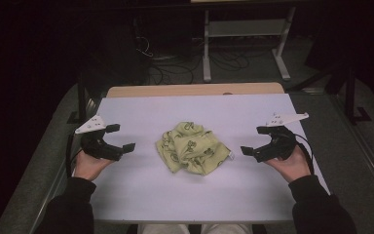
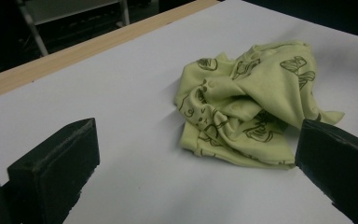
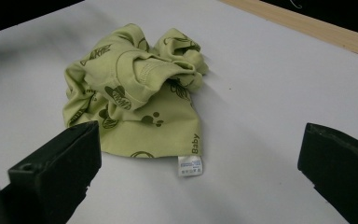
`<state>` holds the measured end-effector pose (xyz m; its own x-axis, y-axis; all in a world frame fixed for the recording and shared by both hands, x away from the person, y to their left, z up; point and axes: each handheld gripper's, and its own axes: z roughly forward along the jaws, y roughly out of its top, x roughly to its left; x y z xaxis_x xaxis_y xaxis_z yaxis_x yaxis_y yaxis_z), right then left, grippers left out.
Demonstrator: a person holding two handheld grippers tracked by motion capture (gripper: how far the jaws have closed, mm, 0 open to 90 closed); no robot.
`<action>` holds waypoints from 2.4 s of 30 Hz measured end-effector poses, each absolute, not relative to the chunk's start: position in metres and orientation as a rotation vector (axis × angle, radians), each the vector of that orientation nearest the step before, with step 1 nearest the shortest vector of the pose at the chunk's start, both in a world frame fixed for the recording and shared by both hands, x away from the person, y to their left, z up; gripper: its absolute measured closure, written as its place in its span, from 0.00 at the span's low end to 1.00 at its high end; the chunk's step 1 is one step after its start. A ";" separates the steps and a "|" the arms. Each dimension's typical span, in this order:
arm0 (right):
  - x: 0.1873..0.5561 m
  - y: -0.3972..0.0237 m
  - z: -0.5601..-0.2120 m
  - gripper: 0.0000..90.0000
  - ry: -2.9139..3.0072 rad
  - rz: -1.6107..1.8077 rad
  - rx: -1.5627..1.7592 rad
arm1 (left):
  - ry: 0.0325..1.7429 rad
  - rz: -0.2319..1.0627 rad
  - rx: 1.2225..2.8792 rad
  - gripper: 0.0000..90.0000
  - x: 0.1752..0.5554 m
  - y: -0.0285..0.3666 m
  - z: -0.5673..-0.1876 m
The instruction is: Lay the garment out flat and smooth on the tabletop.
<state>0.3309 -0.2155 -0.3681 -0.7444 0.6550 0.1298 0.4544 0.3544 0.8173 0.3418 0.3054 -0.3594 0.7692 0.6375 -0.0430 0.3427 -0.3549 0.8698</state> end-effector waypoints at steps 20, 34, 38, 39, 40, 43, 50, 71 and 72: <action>0.358 -0.193 -0.387 0.00 2.478 1.286 0.988 | 0.766 0.316 1.987 0.00 0.377 0.279 -0.373; 0.363 -0.180 -0.403 0.00 2.561 1.235 0.968 | 0.791 0.260 1.996 0.00 0.402 0.260 -0.392; 0.365 -0.177 -0.408 0.00 2.586 1.223 0.963 | 0.787 0.232 1.993 0.00 0.409 0.250 -0.395; 0.365 -0.177 -0.408 0.00 2.590 1.220 0.962 | 0.785 0.222 1.991 0.00 0.410 0.247 -0.396; 0.366 -0.176 -0.410 0.00 2.594 1.216 0.964 | 0.780 0.215 1.990 0.00 0.412 0.244 -0.396; 0.367 -0.174 -0.412 0.00 2.605 1.211 0.959 | 0.770 0.199 1.988 0.00 0.415 0.238 -0.397; 0.369 -0.169 -0.417 0.00 2.629 1.213 0.954 | 0.737 0.155 2.017 0.00 0.427 0.208 -0.399; 0.376 -0.152 -0.436 0.00 2.698 1.162 0.936 | 0.719 -0.075 2.196 0.35 0.482 0.153 -0.429; 0.376 -0.152 -0.436 0.00 2.698 1.162 0.936 | 0.719 -0.075 2.196 0.39 0.482 0.153 -0.429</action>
<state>0.3761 -0.1523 -0.4359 -0.8141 0.5530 0.1775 0.5089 0.5319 0.6768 0.4818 0.1527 -0.4287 0.8361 0.4711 -0.2812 0.5189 -0.5127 0.6840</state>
